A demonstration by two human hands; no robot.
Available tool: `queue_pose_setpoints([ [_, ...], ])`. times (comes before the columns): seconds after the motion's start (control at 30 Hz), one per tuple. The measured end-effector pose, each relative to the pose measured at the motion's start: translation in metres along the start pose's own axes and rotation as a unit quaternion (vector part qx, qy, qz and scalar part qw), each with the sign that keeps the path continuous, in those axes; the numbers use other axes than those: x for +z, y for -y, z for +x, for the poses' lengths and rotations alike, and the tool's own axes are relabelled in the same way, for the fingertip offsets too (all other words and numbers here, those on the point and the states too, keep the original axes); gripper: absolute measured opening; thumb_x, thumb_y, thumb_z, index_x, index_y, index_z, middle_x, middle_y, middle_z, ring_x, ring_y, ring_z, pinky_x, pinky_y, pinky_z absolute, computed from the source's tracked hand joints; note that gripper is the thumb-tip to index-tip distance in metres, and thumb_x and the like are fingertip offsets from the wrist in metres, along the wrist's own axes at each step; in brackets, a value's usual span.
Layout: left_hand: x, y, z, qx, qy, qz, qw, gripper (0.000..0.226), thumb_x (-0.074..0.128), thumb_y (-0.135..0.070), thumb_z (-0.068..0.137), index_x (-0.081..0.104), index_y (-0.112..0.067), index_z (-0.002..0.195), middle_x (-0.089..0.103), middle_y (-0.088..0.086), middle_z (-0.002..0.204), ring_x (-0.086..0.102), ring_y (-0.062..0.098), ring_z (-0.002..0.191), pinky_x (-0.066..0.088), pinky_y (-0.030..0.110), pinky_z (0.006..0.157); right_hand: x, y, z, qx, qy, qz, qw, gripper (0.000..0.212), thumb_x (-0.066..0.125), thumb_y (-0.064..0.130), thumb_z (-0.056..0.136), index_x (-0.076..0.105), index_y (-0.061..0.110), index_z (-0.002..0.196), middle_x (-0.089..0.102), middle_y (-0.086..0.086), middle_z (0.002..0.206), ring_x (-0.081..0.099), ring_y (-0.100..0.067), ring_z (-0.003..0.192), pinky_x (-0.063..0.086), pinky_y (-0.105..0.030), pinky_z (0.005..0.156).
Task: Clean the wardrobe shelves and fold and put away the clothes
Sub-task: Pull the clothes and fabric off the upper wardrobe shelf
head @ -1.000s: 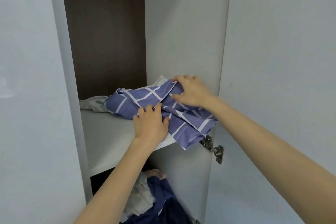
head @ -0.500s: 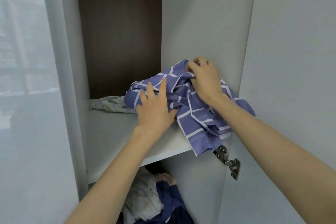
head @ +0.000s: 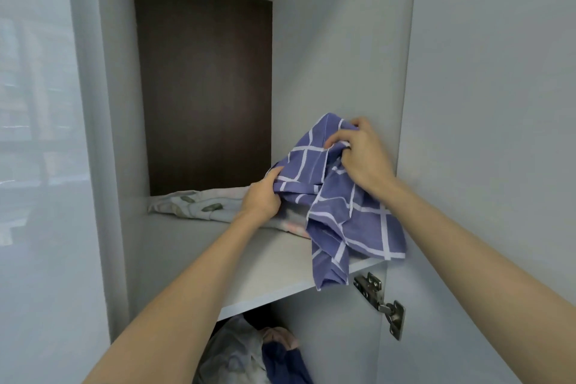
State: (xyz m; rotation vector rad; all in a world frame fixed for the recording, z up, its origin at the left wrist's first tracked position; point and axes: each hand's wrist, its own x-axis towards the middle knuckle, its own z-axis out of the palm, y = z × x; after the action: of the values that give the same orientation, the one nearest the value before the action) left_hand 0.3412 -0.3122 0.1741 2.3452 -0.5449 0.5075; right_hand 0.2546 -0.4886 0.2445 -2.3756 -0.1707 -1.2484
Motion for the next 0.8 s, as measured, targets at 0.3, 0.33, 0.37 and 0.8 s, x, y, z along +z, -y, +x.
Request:
queue_pose_setpoints([
  [0.3, -0.050, -0.066, 0.000, 0.030, 0.064, -0.357, 0.931, 0.047, 0.038, 0.013, 0.088, 0.066, -0.018, 0.110, 0.063, 0.012, 0.118, 0.062, 0.025, 0.101, 0.054, 0.039, 0.084, 0.027, -0.006, -0.015, 0.021, 0.188, -0.033, 0.981, 0.065, 0.072, 0.030, 0.076, 0.046, 0.028, 0.135, 0.040, -0.017, 0.136, 0.048, -0.041, 0.121, 0.045, -0.044, 0.096],
  [0.33, -0.053, -0.068, 0.000, 0.038, 0.081, -0.346, 0.934, 0.049, 0.043, 0.013, 0.086, 0.063, -0.019, 0.117, 0.062, 0.009, 0.117, 0.061, 0.022, 0.098, 0.054, 0.038, 0.082, 0.026, -0.006, -0.013, 0.015, 0.138, -0.051, 0.989, 0.046, 0.066, 0.019, 0.080, 0.055, 0.021, 0.124, 0.048, -0.017, 0.122, 0.055, -0.041, 0.107, 0.048, -0.042, 0.087],
  [0.37, -0.056, -0.067, 0.001, 0.041, 0.091, -0.338, 0.936, 0.052, 0.049, 0.012, 0.084, 0.059, -0.020, 0.124, 0.062, 0.006, 0.115, 0.061, 0.020, 0.096, 0.054, 0.036, 0.082, 0.022, -0.005, -0.011, 0.010, 0.086, -0.082, 0.993, 0.034, 0.060, 0.011, 0.082, 0.060, 0.017, 0.116, 0.049, -0.016, 0.117, 0.057, -0.041, 0.098, 0.049, -0.041, 0.081],
  [0.8, -0.004, 0.038, 0.036, -0.086, 0.341, 0.213, 0.912, 0.130, 0.063, -0.082, 0.060, -0.019, -0.035, 0.149, -0.001, 0.002, 0.162, 0.010, 0.030, 0.147, 0.020, 0.046, 0.118, -0.002, -0.002, -0.005, -0.027, -0.015, -0.313, 0.949, 0.026, 0.049, 0.006, 0.094, 0.062, 0.009, 0.117, 0.033, -0.006, 0.144, 0.039, -0.032, 0.114, 0.029, -0.032, 0.059],
])
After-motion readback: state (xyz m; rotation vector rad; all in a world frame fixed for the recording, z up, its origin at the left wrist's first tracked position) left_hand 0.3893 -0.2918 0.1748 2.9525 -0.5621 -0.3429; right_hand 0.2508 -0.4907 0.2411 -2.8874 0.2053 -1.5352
